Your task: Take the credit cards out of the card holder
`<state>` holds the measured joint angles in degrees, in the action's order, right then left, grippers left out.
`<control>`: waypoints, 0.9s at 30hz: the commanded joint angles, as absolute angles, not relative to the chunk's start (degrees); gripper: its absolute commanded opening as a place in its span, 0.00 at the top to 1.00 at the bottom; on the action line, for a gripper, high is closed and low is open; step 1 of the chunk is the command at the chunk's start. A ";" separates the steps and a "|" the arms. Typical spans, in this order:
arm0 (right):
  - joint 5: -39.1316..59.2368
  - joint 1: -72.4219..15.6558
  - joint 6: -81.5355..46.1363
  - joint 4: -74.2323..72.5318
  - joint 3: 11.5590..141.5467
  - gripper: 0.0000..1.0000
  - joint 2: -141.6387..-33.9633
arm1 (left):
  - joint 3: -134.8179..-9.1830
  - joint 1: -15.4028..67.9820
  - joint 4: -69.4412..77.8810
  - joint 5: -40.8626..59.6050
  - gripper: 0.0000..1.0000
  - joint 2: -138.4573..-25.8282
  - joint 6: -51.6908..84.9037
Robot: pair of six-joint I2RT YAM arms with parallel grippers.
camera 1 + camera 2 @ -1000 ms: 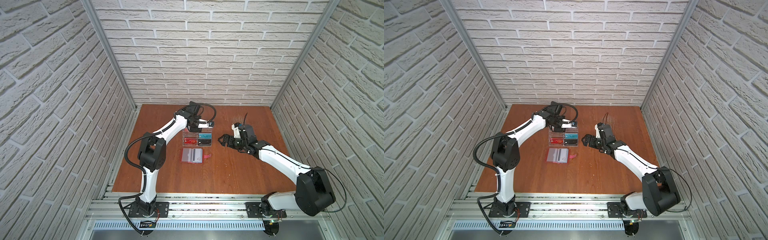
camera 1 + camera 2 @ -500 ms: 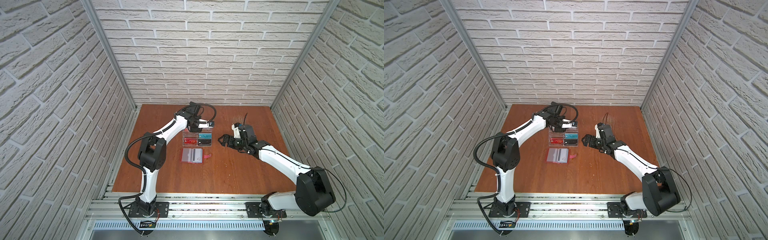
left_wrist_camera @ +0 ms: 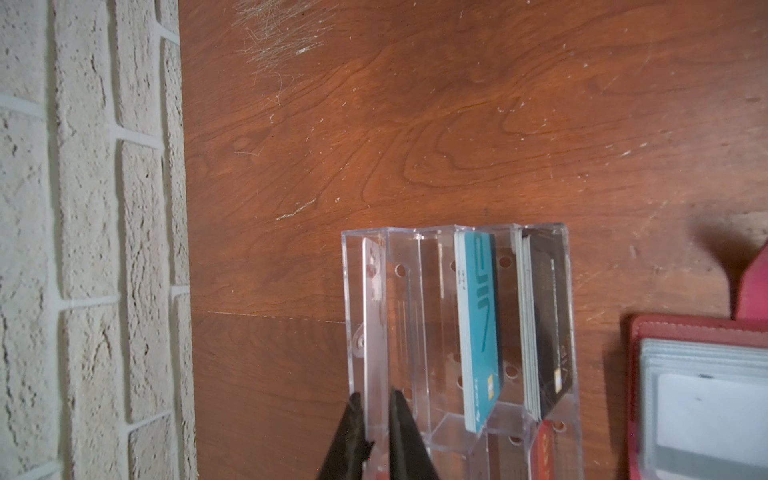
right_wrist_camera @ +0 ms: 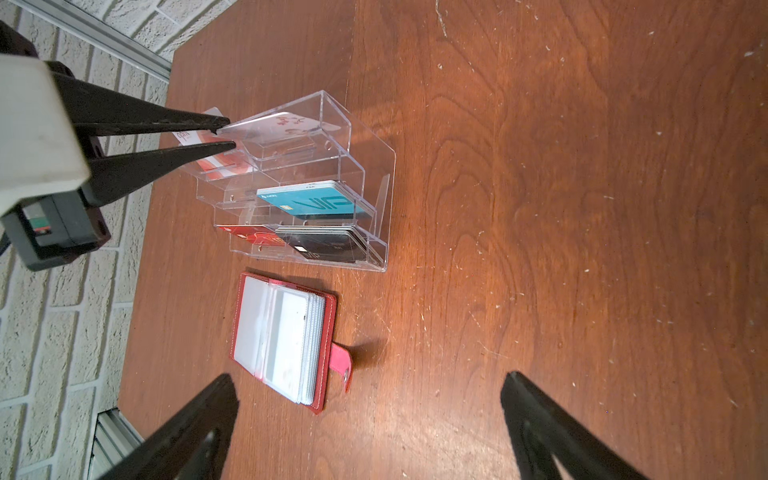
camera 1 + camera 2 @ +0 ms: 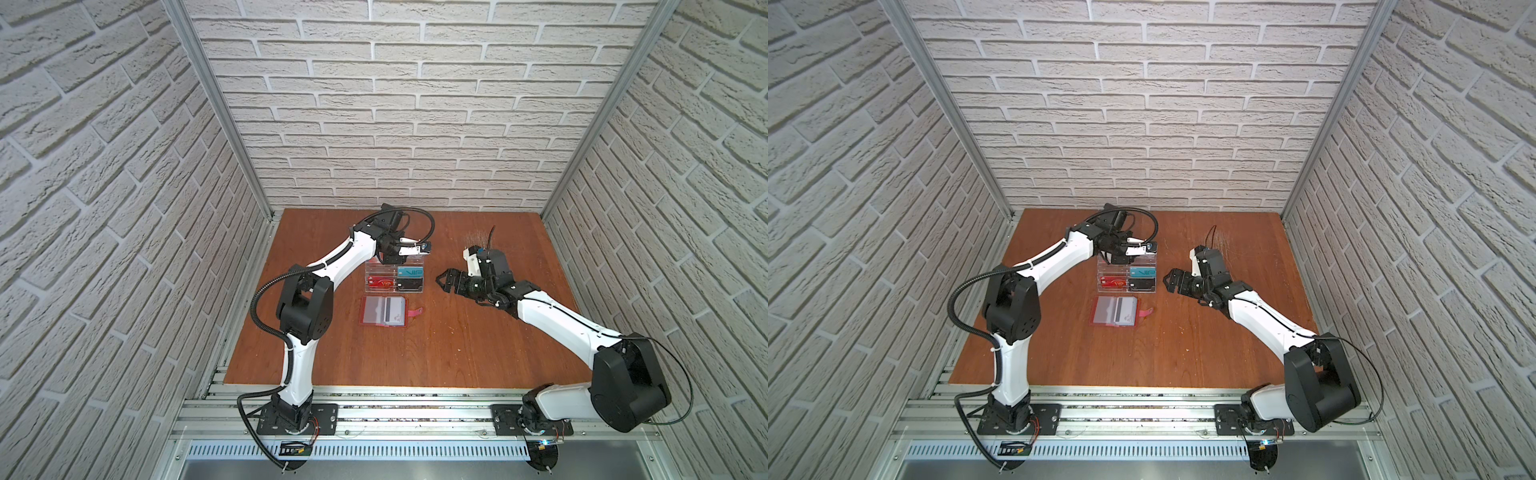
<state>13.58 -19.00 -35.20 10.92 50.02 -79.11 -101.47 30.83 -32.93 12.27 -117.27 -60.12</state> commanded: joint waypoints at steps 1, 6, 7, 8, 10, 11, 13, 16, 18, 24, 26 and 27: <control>13.63 -18.72 -35.24 9.17 49.14 0.00 -77.81 | -100.22 31.06 -31.02 12.15 0.83 -116.72 -59.16; 13.68 -18.77 -35.24 9.06 49.09 0.00 -77.88 | -98.89 30.94 -28.49 12.03 0.59 -116.02 -57.85; 13.65 -18.72 -35.24 9.18 49.04 0.00 -77.84 | -98.71 30.94 -28.14 12.04 0.59 -115.88 -57.72; 13.62 -18.72 -35.23 9.17 49.07 0.00 -77.76 | -98.54 30.94 -27.80 12.13 0.59 -115.72 -57.53; 13.68 -18.72 -35.20 9.17 49.06 0.00 -77.77 | -98.27 30.96 -27.04 12.35 0.59 -115.43 -56.90; 13.65 -18.72 -35.23 9.21 49.06 0.00 -77.75 | -97.96 30.93 -26.35 12.54 0.58 -115.08 -56.49; 13.68 -18.70 -35.24 9.23 49.00 0.00 -77.79 | -97.30 30.94 -25.05 12.95 0.57 -114.45 -55.75; 13.73 -18.66 -35.33 9.21 49.09 0.00 -77.80 | -96.78 30.94 -24.52 12.77 0.56 -113.87 -55.44; 13.79 -18.70 -35.30 9.23 49.09 0.00 -77.65 | -96.75 30.94 -24.85 12.57 0.44 -113.58 -55.52; 13.84 -18.72 -35.48 9.33 49.05 0.00 -77.37 | -95.08 30.94 -23.58 12.65 0.23 -112.01 -55.29; 13.78 -18.71 -35.51 9.32 48.96 0.00 -77.19 | -94.98 30.94 -23.47 12.74 0.22 -111.88 -55.07; 13.78 -18.66 -35.58 9.34 48.98 0.00 -77.06 | -94.97 30.94 -23.55 12.83 0.22 -111.87 -54.92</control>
